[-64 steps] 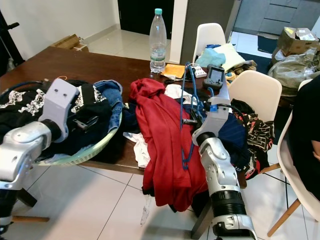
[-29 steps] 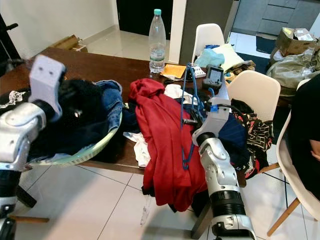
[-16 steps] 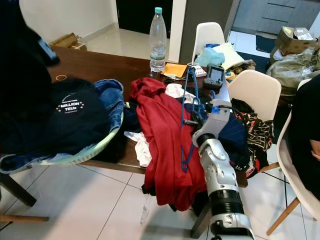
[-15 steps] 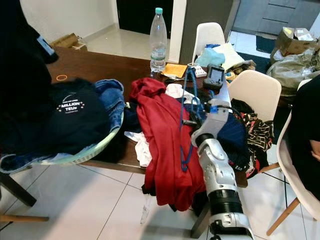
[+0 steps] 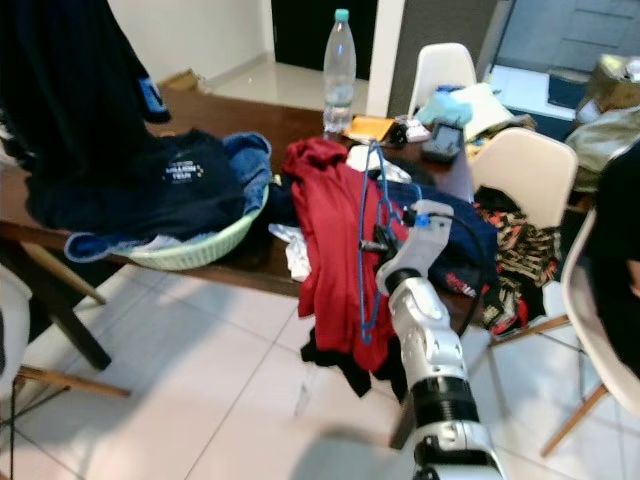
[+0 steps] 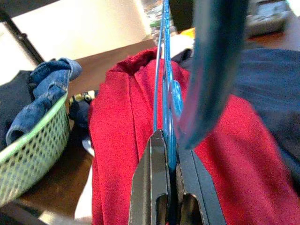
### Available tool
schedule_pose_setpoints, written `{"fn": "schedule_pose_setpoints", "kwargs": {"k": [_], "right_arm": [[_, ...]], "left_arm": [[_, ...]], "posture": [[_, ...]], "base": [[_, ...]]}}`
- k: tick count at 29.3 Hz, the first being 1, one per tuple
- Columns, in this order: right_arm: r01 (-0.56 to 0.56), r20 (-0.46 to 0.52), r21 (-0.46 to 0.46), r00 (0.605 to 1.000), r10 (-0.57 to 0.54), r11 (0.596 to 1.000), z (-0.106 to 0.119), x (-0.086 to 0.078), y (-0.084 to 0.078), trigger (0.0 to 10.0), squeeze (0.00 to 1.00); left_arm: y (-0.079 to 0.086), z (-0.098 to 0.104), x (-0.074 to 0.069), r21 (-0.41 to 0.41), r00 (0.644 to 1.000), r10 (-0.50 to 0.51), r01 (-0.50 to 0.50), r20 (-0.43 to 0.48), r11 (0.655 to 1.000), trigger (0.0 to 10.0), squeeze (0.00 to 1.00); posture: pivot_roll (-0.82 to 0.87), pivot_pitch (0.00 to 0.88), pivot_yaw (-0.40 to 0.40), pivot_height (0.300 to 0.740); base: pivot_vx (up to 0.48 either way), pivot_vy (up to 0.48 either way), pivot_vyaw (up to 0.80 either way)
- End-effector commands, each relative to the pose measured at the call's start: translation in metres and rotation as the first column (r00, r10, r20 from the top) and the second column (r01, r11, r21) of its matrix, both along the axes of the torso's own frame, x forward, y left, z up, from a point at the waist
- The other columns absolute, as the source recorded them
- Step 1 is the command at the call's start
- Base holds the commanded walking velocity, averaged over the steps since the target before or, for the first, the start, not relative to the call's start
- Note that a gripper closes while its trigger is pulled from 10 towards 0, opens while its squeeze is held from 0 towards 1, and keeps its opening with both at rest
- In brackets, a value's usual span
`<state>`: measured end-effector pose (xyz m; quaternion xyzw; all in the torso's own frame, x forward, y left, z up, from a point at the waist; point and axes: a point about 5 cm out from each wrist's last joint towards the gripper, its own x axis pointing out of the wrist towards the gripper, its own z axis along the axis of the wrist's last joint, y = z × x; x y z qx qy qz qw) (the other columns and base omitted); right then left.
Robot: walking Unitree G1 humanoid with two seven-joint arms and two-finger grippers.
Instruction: Hang hanger
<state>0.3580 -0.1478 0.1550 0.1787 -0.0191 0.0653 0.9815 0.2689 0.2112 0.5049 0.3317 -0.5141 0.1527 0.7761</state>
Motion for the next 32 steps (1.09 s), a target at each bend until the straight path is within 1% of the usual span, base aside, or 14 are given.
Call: {"fn": "schedule_pose_setpoints", "kwargs": {"k": [1, 5, 10, 11, 14, 18, 19, 20, 24, 26, 29, 30, 31, 32], "right_arm": [[-0.007, -0.005, 0.016, 1.000, 0.007, 1.000, -0.002, 0.000, 0.003, 10.0, 0.00], [-0.009, -0.005, 0.021, 1.000, 0.009, 1.000, -0.003, 0.000, 0.004, 10.0, 0.00], [-0.008, -0.006, 0.022, 1.000, 0.009, 1.000, -0.003, 0.000, 0.004, 10.0, 0.00], [-0.006, -0.005, 0.026, 1.000, 0.006, 1.000, -0.004, 0.000, 0.004, 10.0, 0.00], [-0.002, -0.005, 0.031, 1.000, 0.002, 1.000, -0.004, 0.000, 0.003, 10.0, 0.00], [0.005, -0.004, 0.035, 1.000, -0.005, 0.999, -0.004, 0.000, 0.002, 10.0, 0.00], [0.008, -0.003, 0.035, 1.000, -0.008, 0.999, -0.004, 0.000, 0.001, 10.0, 0.00], [0.012, -0.003, 0.036, 1.000, -0.011, 0.999, -0.004, 0.000, 0.000, 10.0, 0.00], [0.017, -0.002, 0.035, 1.000, -0.017, 0.999, -0.003, -0.001, -0.001, 10.0, 0.00], [0.020, -0.001, 0.032, 1.000, -0.020, 0.999, -0.003, -0.001, -0.003, 10.0, 0.00], [0.021, -0.001, 0.031, 1.000, -0.021, 0.999, -0.003, -0.001, -0.003, 10.0, 0.00], [0.023, -0.001, 0.028, 1.000, -0.023, 0.999, -0.003, -0.001, -0.003, 10.0, 0.00], [0.024, -0.002, 0.023, 1.000, -0.024, 0.999, -0.003, -0.001, -0.004, 10.0, 0.00], [0.024, -0.002, 0.023, 1.000, -0.024, 0.999, -0.003, -0.001, -0.004, 10.0, 0.00]], "left_arm": [[0.009, 0.005, -0.004, 0.004, 0.999, 0.048, -0.048, 0.021, 0.999, 10.0, 0.00], [0.012, 0.018, -0.009, 0.000, 0.998, 0.044, -0.044, 0.055, 0.999, 10.0, 0.00], [0.010, 0.021, -0.010, 0.004, 0.997, 0.035, -0.036, 0.064, 0.999, 10.0, 0.00], [0.003, 0.024, -0.008, 0.009, 0.997, -0.007, 0.006, 0.071, 1.000, 10.0, 0.00], [-0.005, 0.022, -0.003, 0.015, 0.997, -0.045, 0.045, 0.061, 0.999, 10.0, 0.00], [-0.008, 0.013, 0.009, -0.006, 0.997, -0.082, 0.082, 0.013, 0.997, 10.0, 0.00], [-0.010, 0.008, 0.014, -0.017, 0.995, -0.097, 0.097, -0.011, 0.995, 10.0, 0.00], [-0.013, -0.005, 0.025, -0.033, 0.990, -0.124, 0.122, -0.065, 0.992, 10.0, 0.00], [-0.022, -0.044, 0.051, -0.064, 0.962, -0.174, 0.164, -0.210, 0.984, 10.0, 0.00], [-0.027, -0.079, 0.068, -0.138, 0.919, -0.231, 0.196, -0.321, 0.971, 10.0, 0.00], [-0.029, -0.090, 0.073, -0.169, 0.901, -0.253, 0.204, -0.353, 0.964, 10.0, 0.00], [-0.034, -0.106, 0.077, -0.164, 0.885, -0.251, 0.201, -0.392, 0.966, 10.0, 0.00], [-0.040, -0.134, 0.085, -0.167, 0.849, -0.248, 0.191, -0.466, 0.967, 10.0, 0.00], [-0.040, -0.134, 0.085, -0.167, 0.849, -0.248, 0.191, -0.466, 0.967, 10.0, 0.00]], "posture": [[0.20, 0.002, -0.045, 0.740], [0.20, 0.000, -0.045, 0.740], [0.20, 0.000, -0.044, 0.740], [0.20, 0.000, -0.043, 0.740], [0.19, 0.000, -0.037, 0.740], [0.19, 0.000, -0.035, 0.740], [0.19, 0.001, -0.035, 0.740], [0.18, 0.003, -0.034, 0.740], [0.18, 0.007, -0.035, 0.740], [0.18, 0.008, -0.034, 0.740], [0.18, 0.008, -0.034, 0.740], [0.17, 0.013, -0.038, 0.740], [0.17, 0.017, -0.041, 0.740], [0.17, 0.017, -0.041, 0.740]], "base": [[-0.345, 0.000, 0.00], [-0.342, 0.000, 0.00], [-0.344, 0.000, 0.00], [-0.345, 0.000, 0.00], [-0.342, 0.000, 0.00], [-0.341, 0.000, 0.00], [-0.341, 0.000, 0.00], [-0.330, 0.000, 0.00], [-0.293, 0.000, 0.00], [0.000, 0.000, 0.00], [0.000, 0.000, 0.00], [0.000, 0.000, 0.00], [0.000, 0.000, 0.00], [0.000, 0.000, 0.00]]}}
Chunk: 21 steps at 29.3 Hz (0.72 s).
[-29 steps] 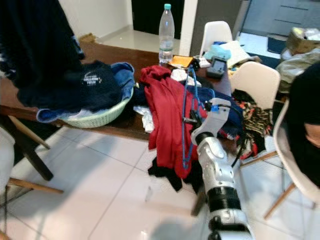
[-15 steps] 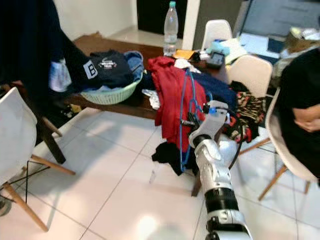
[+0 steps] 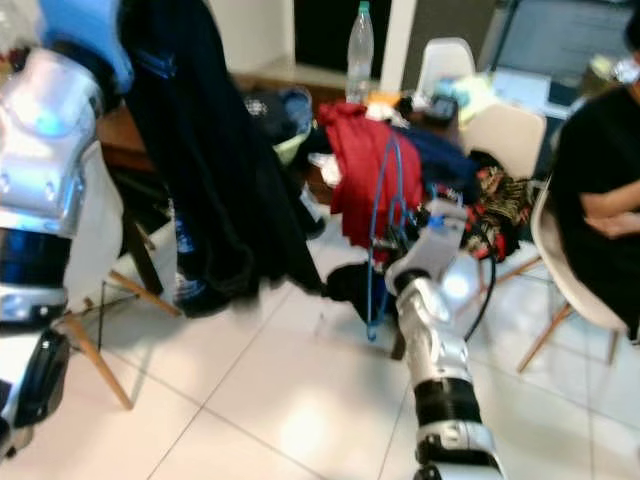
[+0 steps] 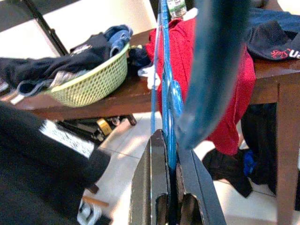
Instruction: Hang hanger
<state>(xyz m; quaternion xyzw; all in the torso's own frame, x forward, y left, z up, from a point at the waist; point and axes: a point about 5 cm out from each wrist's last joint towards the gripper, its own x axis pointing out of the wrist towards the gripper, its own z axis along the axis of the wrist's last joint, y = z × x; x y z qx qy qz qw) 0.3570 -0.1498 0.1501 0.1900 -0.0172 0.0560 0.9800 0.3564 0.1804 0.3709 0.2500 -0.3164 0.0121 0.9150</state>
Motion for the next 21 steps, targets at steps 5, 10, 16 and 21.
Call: {"fn": "schedule_pose_setpoints", "kwargs": {"k": [5, 10, 16, 21], "right_arm": [[0.008, 0.002, -0.069, 1.000, -0.008, 0.998, 0.003, -0.001, -0.006, 10.0, 0.00], [-0.009, -0.024, -0.194, 1.000, 0.004, 0.981, -0.001, -0.003, -0.017, 10.0, 0.00], [-0.081, -0.087, -0.344, 0.995, 0.054, 0.936, -0.001, -0.006, -0.037, 10.0, 0.00], [-0.114, -0.122, -0.402, 0.990, 0.070, 0.909, 0.004, -0.006, -0.045, 10.0, 0.00]], "left_arm": [[-0.010, -0.075, 0.011, 0.010, 0.975, 0.000, 0.003, -0.224, 1.000, 10.0, 0.00], [0.003, -0.147, 0.011, 0.107, 0.865, 0.063, -0.010, -0.499, 0.994, 10.0, 0.00], [0.014, -0.208, -0.013, 0.052, 0.659, -0.008, 0.072, -0.752, 0.996, 10.0, 0.00], [0.006, -0.219, -0.028, -0.209, 0.545, -0.233, 0.106, -0.806, 0.972, 10.0, 0.00]], "posture": [[0.16, 0.030, -0.041, 0.740], [0.15, 0.043, -0.049, 0.740], [0.15, 0.058, -0.058, 0.740], [0.14, 0.064, -0.060, 0.740]], "base": [[0.000, 0.000, -0.16], [0.000, 0.000, -0.80], [0.000, 0.000, -0.79], [0.000, 0.000, -0.78]]}}
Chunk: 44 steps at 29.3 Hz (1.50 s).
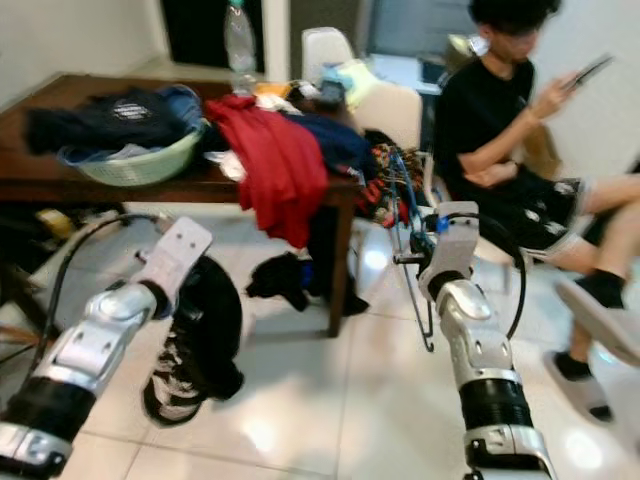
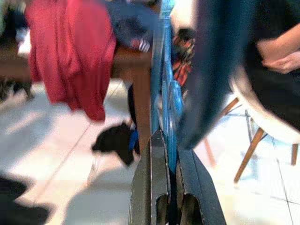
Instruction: Hang hanger
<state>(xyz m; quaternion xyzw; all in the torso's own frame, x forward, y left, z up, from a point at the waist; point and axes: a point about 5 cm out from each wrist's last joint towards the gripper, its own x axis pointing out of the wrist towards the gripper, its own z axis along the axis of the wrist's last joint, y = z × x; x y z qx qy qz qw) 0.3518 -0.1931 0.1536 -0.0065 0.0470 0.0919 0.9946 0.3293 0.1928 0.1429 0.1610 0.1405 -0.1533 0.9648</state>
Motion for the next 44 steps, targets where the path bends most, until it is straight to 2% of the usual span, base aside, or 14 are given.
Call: {"fn": "schedule_pose_setpoints", "kwargs": {"k": [1, 3, 5, 6, 8, 10, 14, 16, 20, 21, 29, 33, 38, 44], "right_arm": [[-0.024, -0.025, -0.033, 0.999, 0.024, 0.999, 0.003, -0.001, -0.002, 10.0, 0.00], [-0.024, -0.025, -0.033, 0.999, 0.024, 0.999, 0.003, -0.001, -0.002, 10.0, 0.00], [-0.108, -0.036, -0.019, 0.994, 0.107, 0.994, 0.011, -0.004, 0.004, 10.0, 0.00], [-0.108, -0.036, -0.019, 0.994, 0.107, 0.994, 0.011, -0.004, 0.004, 10.0, 0.00], [-0.196, -0.064, -0.010, 0.979, 0.195, 0.981, 0.015, -0.009, 0.011, 10.0, 0.00], [-0.232, -0.084, -0.018, 0.970, 0.230, 0.973, 0.016, -0.013, 0.012, 10.0, 0.00], [-0.265, -0.100, -0.028, 0.960, 0.261, 0.964, 0.017, -0.017, 0.009, 10.0, 0.00], [-0.308, -0.104, -0.044, 0.947, 0.302, 0.950, 0.022, -0.025, -0.008, 10.0, 0.00], [-0.325, -0.099, -0.056, 0.943, 0.319, 0.944, 0.026, -0.030, -0.019, 10.0, 0.00], [-0.345, -0.093, -0.079, 0.937, 0.337, 0.935, 0.032, -0.038, -0.035, 10.0, 0.00], [-0.521, -0.099, -0.108, 0.853, 0.512, 0.847, 0.053, -0.083, -0.064, 10.0, 0.00], [-0.558, -0.117, -0.087, 0.828, 0.548, 0.825, 0.051, -0.090, -0.058, 10.0, 0.00], [-0.688, -0.171, 0.012, 0.713, 0.680, 0.725, 0.031, -0.108, -0.008, 10.0, 0.00], [-0.700, -0.171, 0.029, 0.700, 0.693, 0.714, 0.028, -0.110, 0.001, 10.0, 0.00]], "left_arm": [[-0.013, 0.011, -0.006, -0.195, 0.998, -0.053, 0.048, -0.019, 0.980, 10.0, 0.00], [-0.013, 0.011, -0.006, -0.195, 0.998, -0.053, 0.048, -0.019, 0.980, 10.0, 0.00], [-0.022, 0.022, -0.010, -0.459, 0.996, -0.064, 0.030, -0.059, 0.888, 10.0, 0.00], [-0.022, 0.022, -0.010, -0.459, 0.996, -0.064, 0.030, -0.059, 0.888, 10.0, 0.00], [-0.020, 0.031, -0.008, -0.587, 0.996, -0.047, -0.003, -0.070, 0.809, 10.0, 0.00], [-0.014, 0.036, -0.004, -0.595, 0.999, -0.008, -0.025, -0.053, 0.803, 10.0, 0.00], [-0.005, 0.042, 0.000, -0.580, 0.999, 0.037, -0.046, -0.027, 0.813, 10.0, 0.00], [0.013, 0.055, 0.006, -0.511, 0.992, 0.116, -0.076, 0.048, 0.856, 10.0, 0.00], [0.019, 0.062, 0.008, -0.472, 0.987, 0.134, -0.077, 0.088, 0.878, 10.0, 0.00], [0.024, 0.073, 0.009, -0.430, 0.980, 0.139, -0.065, 0.143, 0.901, 10.0, 0.00], [0.011, 0.108, 0.014, -0.297, 0.936, 0.015, 0.096, 0.350, 0.950, 10.0, 0.00], [0.002, 0.109, 0.014, -0.293, 0.930, -0.021, 0.137, 0.366, 0.946, 10.0, 0.00], [-0.007, 0.108, 0.016, -0.282, 0.917, -0.063, 0.186, 0.393, 0.941, 10.0, 0.00], [-0.006, 0.108, 0.016, -0.279, 0.915, -0.061, 0.184, 0.399, 0.942, 10.0, 0.00]], "posture": [[0.14, 0.067, -0.060, 0.740], [0.14, 0.067, -0.060, 0.740], [0.14, 0.073, -0.061, 0.740], [0.14, 0.073, -0.061, 0.740], [0.14, 0.073, -0.061, 0.740], [0.14, 0.075, -0.063, 0.740], [0.14, 0.075, -0.063, 0.740], [0.14, 0.075, -0.065, 0.740], [0.14, 0.076, -0.065, 0.740], [0.13, 0.076, -0.064, 0.740], [0.11, 0.070, -0.050, 0.740], [0.10, 0.068, -0.045, 0.740], [0.08, 0.062, -0.036, 0.740], [0.08, 0.062, -0.036, 0.740]], "base": [[0.000, 0.000, -0.77], [0.000, 0.000, -0.77], [0.000, 0.000, -0.77], [0.000, 0.000, -0.76], [0.000, 0.000, -0.76], [0.000, 0.000, -0.75], [0.000, 0.000, -0.75], [0.000, 0.000, -0.75], [0.000, 0.000, -0.75], [0.000, 0.000, -0.74], [0.000, 0.000, -0.75], [0.000, 0.000, -0.74], [0.000, 0.000, -0.74], [0.000, 0.000, -0.74]]}}
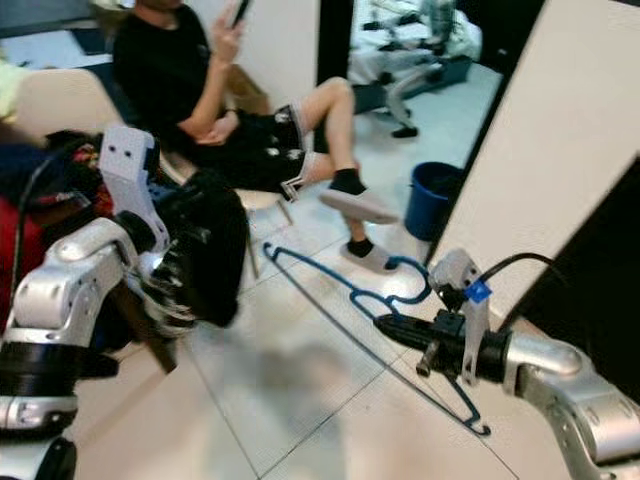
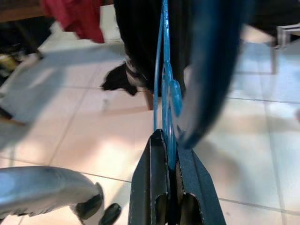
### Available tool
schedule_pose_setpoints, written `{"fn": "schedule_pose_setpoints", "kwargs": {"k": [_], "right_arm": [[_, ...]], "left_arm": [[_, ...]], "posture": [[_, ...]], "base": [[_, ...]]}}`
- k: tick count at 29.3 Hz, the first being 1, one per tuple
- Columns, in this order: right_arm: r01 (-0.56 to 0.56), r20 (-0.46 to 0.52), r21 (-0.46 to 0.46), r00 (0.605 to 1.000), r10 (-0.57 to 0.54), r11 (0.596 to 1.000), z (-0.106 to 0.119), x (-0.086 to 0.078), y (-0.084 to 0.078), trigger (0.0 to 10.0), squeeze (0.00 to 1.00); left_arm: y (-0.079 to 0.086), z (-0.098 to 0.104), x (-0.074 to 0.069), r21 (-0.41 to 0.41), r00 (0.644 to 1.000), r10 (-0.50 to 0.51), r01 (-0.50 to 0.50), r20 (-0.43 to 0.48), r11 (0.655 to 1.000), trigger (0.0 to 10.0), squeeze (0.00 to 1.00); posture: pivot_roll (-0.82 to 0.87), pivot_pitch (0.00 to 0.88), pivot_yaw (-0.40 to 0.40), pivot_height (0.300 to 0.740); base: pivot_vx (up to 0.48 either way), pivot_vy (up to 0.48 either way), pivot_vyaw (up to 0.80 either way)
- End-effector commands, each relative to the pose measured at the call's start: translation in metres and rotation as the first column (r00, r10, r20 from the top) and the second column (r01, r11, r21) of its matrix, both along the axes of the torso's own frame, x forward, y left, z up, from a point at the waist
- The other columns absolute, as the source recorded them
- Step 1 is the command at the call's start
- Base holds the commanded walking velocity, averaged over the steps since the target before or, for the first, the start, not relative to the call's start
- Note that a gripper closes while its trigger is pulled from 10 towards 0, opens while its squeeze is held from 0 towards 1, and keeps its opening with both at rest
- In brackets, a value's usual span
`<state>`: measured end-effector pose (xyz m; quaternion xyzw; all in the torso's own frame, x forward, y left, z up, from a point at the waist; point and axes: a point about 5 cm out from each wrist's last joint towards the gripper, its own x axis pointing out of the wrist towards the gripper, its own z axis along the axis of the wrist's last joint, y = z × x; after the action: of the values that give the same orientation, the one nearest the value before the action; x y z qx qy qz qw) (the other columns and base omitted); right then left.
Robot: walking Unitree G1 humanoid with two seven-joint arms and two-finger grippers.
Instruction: Hang hanger
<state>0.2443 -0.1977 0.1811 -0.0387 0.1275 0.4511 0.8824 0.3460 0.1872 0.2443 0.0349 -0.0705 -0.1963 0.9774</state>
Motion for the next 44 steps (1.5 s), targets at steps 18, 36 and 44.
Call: {"fn": "schedule_pose_setpoints", "kwargs": {"k": [18, 36, 44], "right_arm": [[0.114, 0.017, 0.022, 0.993, -0.115, 0.993, 0.009, 0.016, 0.048, 10.0, 0.00], [0.258, -0.052, 0.071, 0.966, -0.255, 0.963, 0.010, 0.041, 0.089, 10.0, 0.00], [0.550, -0.061, 0.112, 0.835, -0.547, 0.827, 0.019, 0.070, 0.058, 10.0, 0.00]], "left_arm": [[-0.006, 0.022, 0.008, -0.026, 0.990, -0.043, 0.047, 0.137, 0.999, 10.0, 0.00], [-0.066, 0.013, -0.003, -0.121, 0.967, -0.208, 0.227, 0.146, 0.967, 10.0, 0.00], [-0.076, -0.001, -0.006, -0.121, 0.973, -0.204, 0.216, 0.108, 0.969, 10.0, 0.00]], "posture": [[0.06, 0.065, -0.017, 0.740], [0.07, 0.064, -0.020, 0.740], [0.08, 0.065, -0.027, 0.740]], "base": [[0.000, 0.000, -0.74], [0.000, 0.000, -0.33], [0.000, 0.000, 0.00]]}}
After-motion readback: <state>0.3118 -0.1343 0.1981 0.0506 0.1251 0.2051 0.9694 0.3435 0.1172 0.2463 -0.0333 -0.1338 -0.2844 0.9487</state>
